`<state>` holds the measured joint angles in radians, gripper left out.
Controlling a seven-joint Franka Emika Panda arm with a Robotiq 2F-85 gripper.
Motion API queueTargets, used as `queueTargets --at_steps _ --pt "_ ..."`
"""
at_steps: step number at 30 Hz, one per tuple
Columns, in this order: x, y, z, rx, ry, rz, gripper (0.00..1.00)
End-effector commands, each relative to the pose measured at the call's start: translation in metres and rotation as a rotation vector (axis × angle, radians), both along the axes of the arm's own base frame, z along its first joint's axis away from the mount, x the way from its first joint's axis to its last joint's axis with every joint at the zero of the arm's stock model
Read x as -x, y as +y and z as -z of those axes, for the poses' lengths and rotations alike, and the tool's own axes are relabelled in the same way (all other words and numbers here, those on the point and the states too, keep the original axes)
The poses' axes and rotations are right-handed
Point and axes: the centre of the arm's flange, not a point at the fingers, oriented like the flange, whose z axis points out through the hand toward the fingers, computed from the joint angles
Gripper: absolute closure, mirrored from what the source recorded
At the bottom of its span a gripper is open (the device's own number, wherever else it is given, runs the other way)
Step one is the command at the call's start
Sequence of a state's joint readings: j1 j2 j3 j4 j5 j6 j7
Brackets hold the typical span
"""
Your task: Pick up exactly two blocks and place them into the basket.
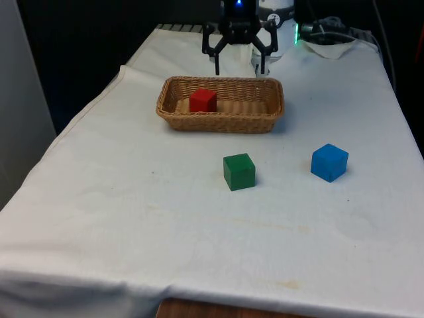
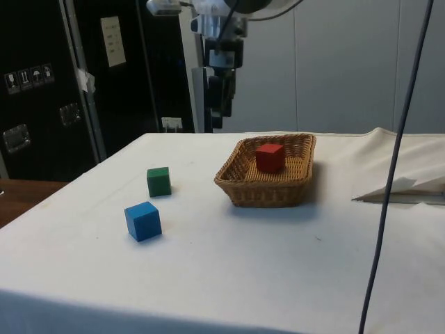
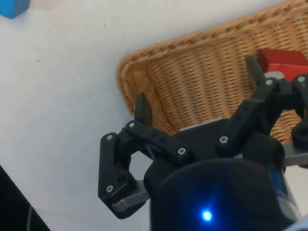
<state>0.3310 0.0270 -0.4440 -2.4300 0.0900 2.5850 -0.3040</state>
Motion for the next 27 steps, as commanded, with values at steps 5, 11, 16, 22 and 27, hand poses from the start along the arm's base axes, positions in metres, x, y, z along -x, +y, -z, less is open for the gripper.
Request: queueTargets --at_steps 5,11,16,22,27 --pt "-0.009 0.018 -0.001 0.004 0.001 -0.002 0.00" --pt "-0.019 0.042 -0.001 0.004 -0.005 -0.010 0.00" --pt "-0.024 0.057 -0.001 0.004 -0.008 -0.014 0.00" --pt "-0.032 0.081 -0.001 0.000 -0.013 -0.021 0.00" --pt "-0.037 0.099 -0.001 -0.003 -0.015 -0.027 0.00"
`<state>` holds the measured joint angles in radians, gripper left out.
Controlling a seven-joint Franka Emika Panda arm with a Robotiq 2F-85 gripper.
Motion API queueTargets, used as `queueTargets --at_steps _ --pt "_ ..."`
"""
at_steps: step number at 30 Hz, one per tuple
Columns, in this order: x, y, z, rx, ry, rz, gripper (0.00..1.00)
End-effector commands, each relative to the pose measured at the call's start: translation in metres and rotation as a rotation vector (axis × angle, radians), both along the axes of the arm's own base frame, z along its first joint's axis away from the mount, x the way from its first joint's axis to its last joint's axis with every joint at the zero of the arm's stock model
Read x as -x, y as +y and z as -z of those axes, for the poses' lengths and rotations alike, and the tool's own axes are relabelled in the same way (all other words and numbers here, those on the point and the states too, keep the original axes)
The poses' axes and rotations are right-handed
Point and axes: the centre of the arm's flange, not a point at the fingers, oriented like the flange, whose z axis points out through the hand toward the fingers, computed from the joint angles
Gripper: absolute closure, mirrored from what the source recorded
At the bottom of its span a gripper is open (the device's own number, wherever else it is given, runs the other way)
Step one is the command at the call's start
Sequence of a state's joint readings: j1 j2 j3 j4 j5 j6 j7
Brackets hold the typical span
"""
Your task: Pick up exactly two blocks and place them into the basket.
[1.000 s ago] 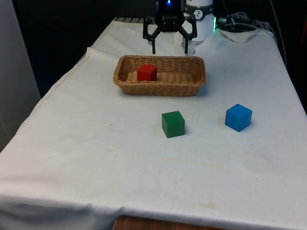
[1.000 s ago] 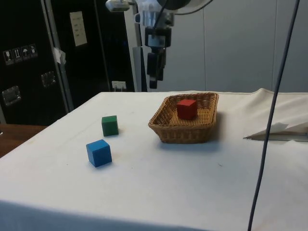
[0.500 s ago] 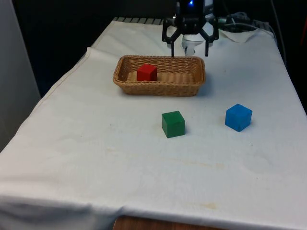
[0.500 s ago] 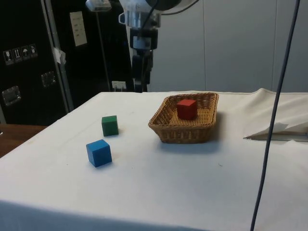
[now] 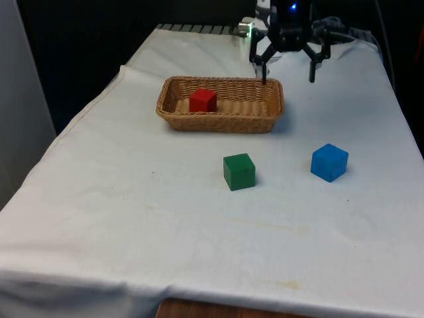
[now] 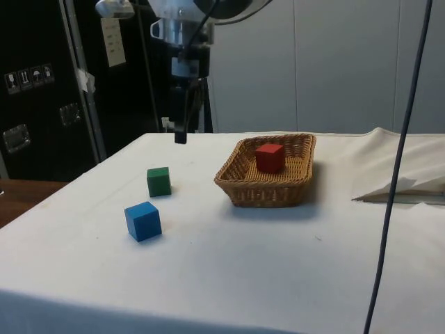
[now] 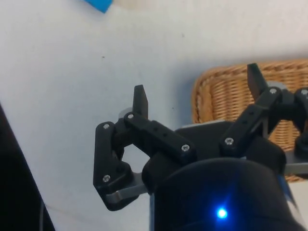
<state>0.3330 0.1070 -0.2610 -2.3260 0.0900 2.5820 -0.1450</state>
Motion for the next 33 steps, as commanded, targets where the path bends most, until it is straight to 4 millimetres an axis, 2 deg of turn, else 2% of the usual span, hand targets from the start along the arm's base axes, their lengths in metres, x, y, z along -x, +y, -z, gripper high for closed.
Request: queueTargets --at_steps 1,6,12,15,16,22,33 --pt "-0.003 0.009 0.001 0.002 0.001 0.002 0.00" --pt "-0.005 0.024 0.000 -0.006 -0.003 -0.009 0.00" --pt "-0.015 0.052 0.009 -0.005 0.000 -0.014 0.00" --pt "-0.015 0.053 0.008 -0.011 0.000 -0.017 0.00" --pt "-0.020 0.063 0.016 -0.008 0.006 -0.015 0.00" --pt "-0.036 0.083 0.035 -0.012 0.024 -0.019 0.00" --pt "-0.055 0.094 0.067 -0.021 0.050 -0.008 0.00"
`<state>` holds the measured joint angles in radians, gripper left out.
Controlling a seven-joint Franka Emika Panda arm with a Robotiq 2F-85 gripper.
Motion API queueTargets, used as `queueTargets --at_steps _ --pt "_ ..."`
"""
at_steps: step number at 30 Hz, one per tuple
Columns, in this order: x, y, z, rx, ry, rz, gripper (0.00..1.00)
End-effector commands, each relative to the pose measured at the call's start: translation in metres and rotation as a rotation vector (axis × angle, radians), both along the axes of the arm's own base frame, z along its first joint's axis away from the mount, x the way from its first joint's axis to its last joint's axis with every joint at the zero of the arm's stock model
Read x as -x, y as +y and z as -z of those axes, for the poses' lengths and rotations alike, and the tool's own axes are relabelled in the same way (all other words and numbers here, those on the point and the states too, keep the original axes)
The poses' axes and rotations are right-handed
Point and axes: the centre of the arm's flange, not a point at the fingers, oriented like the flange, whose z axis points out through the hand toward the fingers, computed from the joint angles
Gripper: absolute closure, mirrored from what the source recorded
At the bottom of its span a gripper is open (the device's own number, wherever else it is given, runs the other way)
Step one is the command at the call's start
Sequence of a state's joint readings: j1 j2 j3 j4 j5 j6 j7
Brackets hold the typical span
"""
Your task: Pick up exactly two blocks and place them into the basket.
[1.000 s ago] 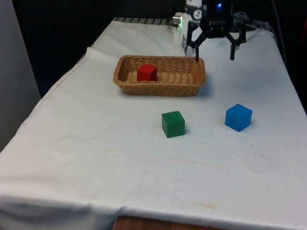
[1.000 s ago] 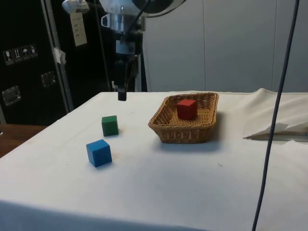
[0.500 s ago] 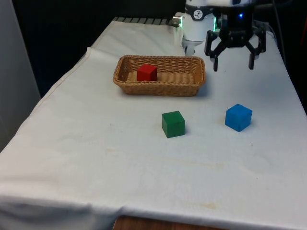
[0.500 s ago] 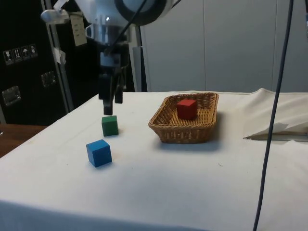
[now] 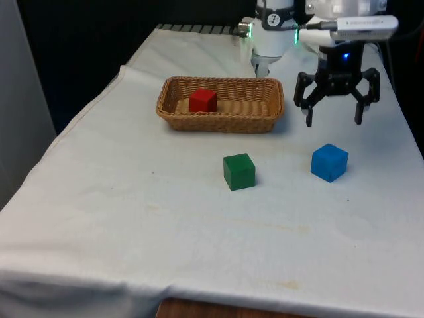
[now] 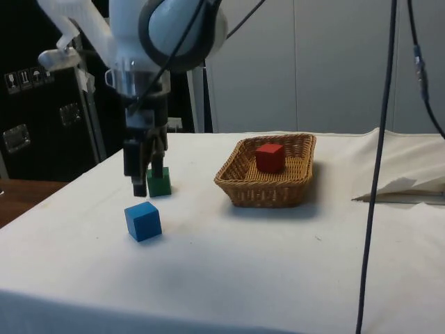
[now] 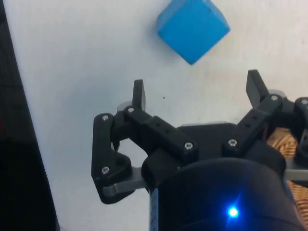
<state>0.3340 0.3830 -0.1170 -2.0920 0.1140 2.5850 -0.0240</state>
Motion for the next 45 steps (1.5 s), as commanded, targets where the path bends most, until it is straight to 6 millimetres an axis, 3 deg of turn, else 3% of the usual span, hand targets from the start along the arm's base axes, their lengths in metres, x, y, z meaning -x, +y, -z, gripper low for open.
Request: queueTargets --at_steps 1,9,29,38,45 --pt "-0.002 0.000 0.003 0.000 0.003 0.002 0.00" --pt "-0.016 0.011 0.032 -0.019 0.029 0.016 0.00" --pt "-0.032 0.034 0.075 -0.036 0.064 0.044 0.00" --pt "-0.039 0.032 0.079 -0.041 0.063 0.065 0.00" --pt "-0.038 0.031 0.067 -0.045 0.059 0.074 0.00"
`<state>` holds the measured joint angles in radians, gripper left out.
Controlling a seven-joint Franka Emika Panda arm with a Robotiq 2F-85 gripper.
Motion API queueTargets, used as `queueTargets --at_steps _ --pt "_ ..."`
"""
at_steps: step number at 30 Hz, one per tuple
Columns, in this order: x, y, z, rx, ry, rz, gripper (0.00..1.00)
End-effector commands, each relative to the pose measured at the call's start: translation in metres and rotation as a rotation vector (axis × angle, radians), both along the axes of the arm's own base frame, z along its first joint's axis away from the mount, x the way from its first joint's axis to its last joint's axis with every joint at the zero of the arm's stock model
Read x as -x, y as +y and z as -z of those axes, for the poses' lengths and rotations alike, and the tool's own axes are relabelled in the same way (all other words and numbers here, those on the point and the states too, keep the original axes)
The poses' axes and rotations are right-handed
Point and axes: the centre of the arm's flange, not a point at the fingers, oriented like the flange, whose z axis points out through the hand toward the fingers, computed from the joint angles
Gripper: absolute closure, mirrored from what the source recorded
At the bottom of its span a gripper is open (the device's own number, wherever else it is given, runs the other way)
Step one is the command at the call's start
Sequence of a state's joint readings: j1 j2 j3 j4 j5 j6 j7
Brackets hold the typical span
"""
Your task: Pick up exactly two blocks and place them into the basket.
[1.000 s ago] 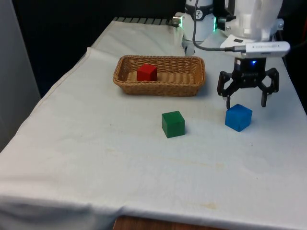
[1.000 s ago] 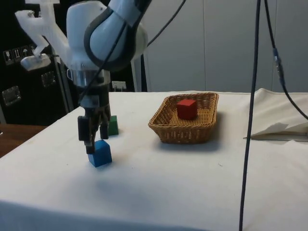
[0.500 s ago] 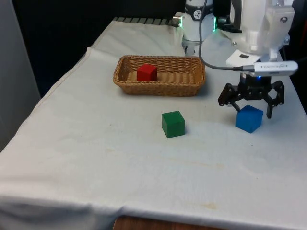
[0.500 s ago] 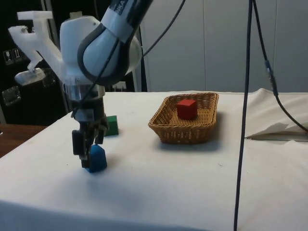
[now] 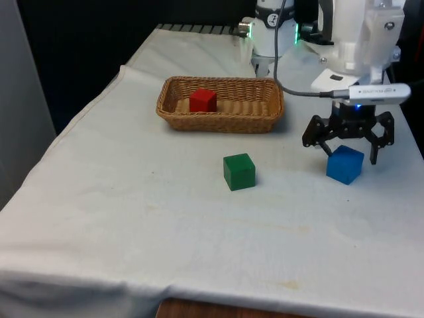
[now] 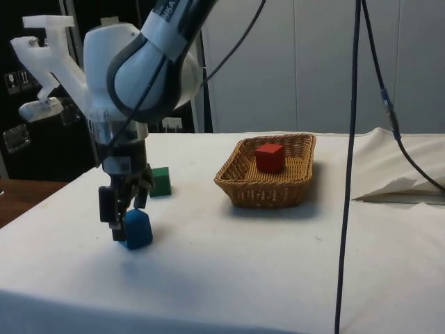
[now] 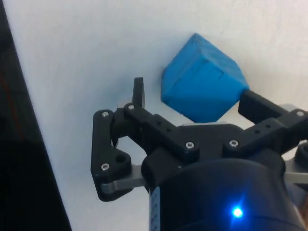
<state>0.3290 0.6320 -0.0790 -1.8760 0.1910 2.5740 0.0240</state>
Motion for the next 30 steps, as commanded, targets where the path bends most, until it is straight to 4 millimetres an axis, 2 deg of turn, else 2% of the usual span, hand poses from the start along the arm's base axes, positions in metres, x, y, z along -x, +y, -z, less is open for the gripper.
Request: queueTargets --at_steps 1,5,13,24,30 --pt "0.002 0.002 -0.007 -0.007 0.005 0.004 0.00" --pt "0.006 0.010 -0.026 -0.009 0.007 0.001 0.00" --pt "0.018 0.023 -0.048 -0.019 0.006 -0.005 0.00" --pt "0.022 0.027 -0.049 -0.028 0.010 -0.010 0.00" --pt "0.019 0.011 -0.049 -0.019 0.027 0.001 0.00"
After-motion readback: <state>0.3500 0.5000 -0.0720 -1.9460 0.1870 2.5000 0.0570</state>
